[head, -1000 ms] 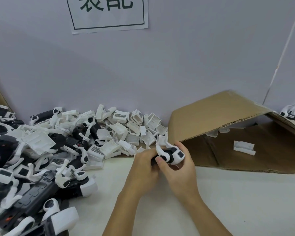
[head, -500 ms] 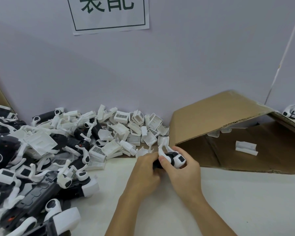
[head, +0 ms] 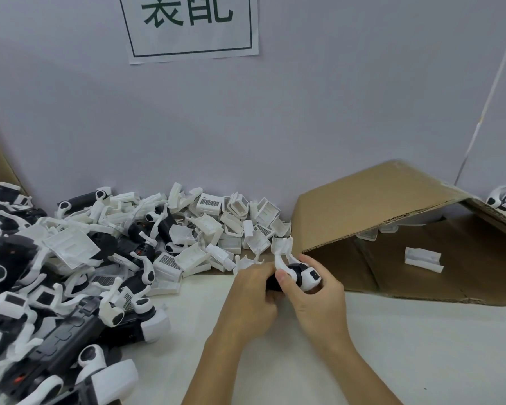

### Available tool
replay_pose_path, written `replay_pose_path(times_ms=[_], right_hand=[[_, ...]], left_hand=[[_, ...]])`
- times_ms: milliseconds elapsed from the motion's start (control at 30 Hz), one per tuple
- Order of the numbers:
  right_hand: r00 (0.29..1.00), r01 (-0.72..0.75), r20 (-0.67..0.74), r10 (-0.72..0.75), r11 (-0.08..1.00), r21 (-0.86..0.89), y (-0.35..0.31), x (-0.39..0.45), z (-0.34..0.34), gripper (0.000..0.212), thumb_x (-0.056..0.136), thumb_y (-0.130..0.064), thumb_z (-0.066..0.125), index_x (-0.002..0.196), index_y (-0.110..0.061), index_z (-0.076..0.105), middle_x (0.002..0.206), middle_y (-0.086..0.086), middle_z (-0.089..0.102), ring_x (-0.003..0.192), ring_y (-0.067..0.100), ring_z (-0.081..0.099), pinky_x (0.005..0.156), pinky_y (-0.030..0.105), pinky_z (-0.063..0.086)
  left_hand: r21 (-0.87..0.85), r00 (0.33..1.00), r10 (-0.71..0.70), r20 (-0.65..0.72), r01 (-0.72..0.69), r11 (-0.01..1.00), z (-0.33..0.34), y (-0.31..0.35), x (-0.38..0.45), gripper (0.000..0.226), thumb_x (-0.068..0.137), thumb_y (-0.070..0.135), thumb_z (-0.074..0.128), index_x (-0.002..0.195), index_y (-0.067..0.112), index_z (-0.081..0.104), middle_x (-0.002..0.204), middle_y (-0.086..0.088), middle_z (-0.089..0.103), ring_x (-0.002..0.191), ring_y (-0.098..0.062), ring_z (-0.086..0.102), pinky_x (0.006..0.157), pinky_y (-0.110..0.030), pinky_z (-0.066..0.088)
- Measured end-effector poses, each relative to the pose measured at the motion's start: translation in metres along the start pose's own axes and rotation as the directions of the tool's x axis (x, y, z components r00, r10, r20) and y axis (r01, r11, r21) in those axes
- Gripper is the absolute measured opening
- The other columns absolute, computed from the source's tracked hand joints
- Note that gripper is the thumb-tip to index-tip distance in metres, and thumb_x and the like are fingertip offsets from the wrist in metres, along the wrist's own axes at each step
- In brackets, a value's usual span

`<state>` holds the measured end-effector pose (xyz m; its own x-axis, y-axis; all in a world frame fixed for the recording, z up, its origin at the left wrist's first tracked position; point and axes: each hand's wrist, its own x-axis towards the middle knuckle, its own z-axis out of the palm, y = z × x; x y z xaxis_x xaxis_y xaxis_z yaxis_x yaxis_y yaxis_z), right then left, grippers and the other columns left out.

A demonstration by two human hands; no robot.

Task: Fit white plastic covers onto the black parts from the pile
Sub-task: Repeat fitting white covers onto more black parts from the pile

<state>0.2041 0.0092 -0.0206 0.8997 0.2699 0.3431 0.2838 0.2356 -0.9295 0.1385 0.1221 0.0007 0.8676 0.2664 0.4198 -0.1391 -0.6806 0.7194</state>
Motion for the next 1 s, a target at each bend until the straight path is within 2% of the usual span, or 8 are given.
replay_pose_path(times_ms=[100, 200, 333, 467, 533, 767, 933, 1000], right_hand=[[0.995, -0.047, 0.089, 0.042, 0.998, 0.049, 0.0, -0.002, 0.001, 0.073, 0.063, -0.036, 0.093, 0.127, -0.023, 0.06, 0.111, -0.011, 0.073, 0.106, 0.004, 0.068, 0.087, 0.021, 0.055], [0.99, -0.047, 0.138, 0.032, 0.994, 0.102, 0.0, -0.006, 0.001, 0.068, 0.078, -0.035, 0.082, 0.138, -0.018, 0.052, 0.126, -0.001, 0.068, 0.119, 0.01, 0.064, 0.098, 0.028, 0.053], [0.998, -0.023, 0.053, 0.023, 1.0, 0.006, -0.003, -0.006, 0.0, 0.038, 0.094, -0.02, 0.067, 0.131, -0.02, 0.058, 0.114, -0.005, 0.071, 0.109, 0.002, 0.066, 0.094, 0.028, 0.055], [0.995, -0.08, 0.06, 0.085, 0.993, -0.084, -0.002, -0.003, 0.001, 0.023, 0.099, -0.01, 0.057, 0.116, -0.023, 0.067, 0.104, -0.004, 0.074, 0.097, 0.006, 0.069, 0.084, 0.026, 0.054], [0.99, -0.09, 0.097, 0.104, 0.987, -0.136, -0.001, -0.003, 0.002, 0.024, 0.099, -0.007, 0.055, 0.112, -0.023, 0.068, 0.095, -0.004, 0.075, 0.089, 0.004, 0.069, 0.074, 0.019, 0.05], [0.965, -0.058, 0.237, 0.109, 0.976, -0.21, -0.004, -0.006, 0.007, 0.037, 0.097, 0.004, 0.049, 0.098, -0.026, 0.07, 0.078, -0.007, 0.074, 0.072, 0.011, 0.071, 0.065, 0.016, 0.05], [0.949, -0.093, 0.291, 0.121, 0.99, -0.108, -0.005, -0.005, 0.003, 0.036, 0.098, 0.007, 0.042, 0.108, -0.015, 0.069, 0.08, 0.008, 0.075, 0.075, 0.025, 0.073, 0.065, 0.019, 0.051], [0.94, -0.105, 0.321, 0.119, 0.993, -0.06, -0.006, -0.005, 0.002, 0.032, 0.092, 0.001, 0.046, 0.112, -0.012, 0.067, 0.083, 0.012, 0.075, 0.077, 0.028, 0.073, 0.066, 0.018, 0.05]], left_hand=[[-0.084, 0.998, -0.059, -0.03, 0.056, 0.995, 0.0, -0.004, 0.001, 0.041, 0.08, -0.002, 0.047, 0.103, 0.029, 0.058, 0.093, 0.011, 0.068, 0.088, -0.006, 0.061, 0.07, -0.02, 0.048], [-0.371, 0.963, -0.231, -0.141, 0.165, 0.914, 0.001, -0.005, 0.003, 0.034, 0.09, -0.005, 0.061, 0.107, 0.023, 0.055, 0.102, -0.002, 0.072, 0.088, -0.014, 0.07, 0.074, -0.029, 0.057], [-0.865, 0.809, -0.546, -0.218, 0.099, 0.492, -0.008, -0.003, 0.013, 0.016, 0.101, 0.008, 0.051, 0.111, 0.005, 0.062, 0.105, -0.017, 0.07, 0.093, -0.029, 0.066, 0.074, -0.034, 0.053], [-0.982, 0.704, -0.706, -0.084, 0.062, 0.179, -0.022, -0.005, 0.01, 0.031, 0.106, 0.022, 0.039, 0.104, 0.007, 0.067, 0.086, -0.012, 0.068, 0.075, -0.023, 0.064, 0.072, -0.035, 0.049], [-0.992, 0.73, -0.683, -0.006, 0.084, 0.097, -0.024, -0.004, 0.007, 0.034, 0.1, 0.03, 0.044, 0.101, 0.006, 0.068, 0.075, -0.009, 0.065, 0.064, -0.021, 0.059, 0.066, -0.033, 0.042], [-0.989, 0.816, -0.573, 0.07, 0.133, 0.069, -0.01, 0.009, 0.011, 0.025, 0.074, 0.031, 0.068, 0.082, 0.008, 0.064, 0.068, -0.009, 0.059, 0.067, -0.021, 0.06, 0.071, -0.034, 0.049], [-0.984, 0.795, -0.592, 0.13, 0.177, 0.023, -0.004, 0.004, 0.01, 0.052, 0.096, 0.038, 0.052, 0.128, -0.003, 0.055, 0.101, -0.017, 0.063, 0.093, -0.028, 0.067, 0.081, -0.036, 0.057], [-0.974, 0.8, -0.589, 0.115, 0.208, 0.092, -0.001, 0.004, 0.01, 0.052, 0.1, 0.04, 0.044, 0.127, -0.004, 0.054, 0.095, -0.017, 0.066, 0.087, -0.029, 0.066, 0.08, -0.041, 0.053]])
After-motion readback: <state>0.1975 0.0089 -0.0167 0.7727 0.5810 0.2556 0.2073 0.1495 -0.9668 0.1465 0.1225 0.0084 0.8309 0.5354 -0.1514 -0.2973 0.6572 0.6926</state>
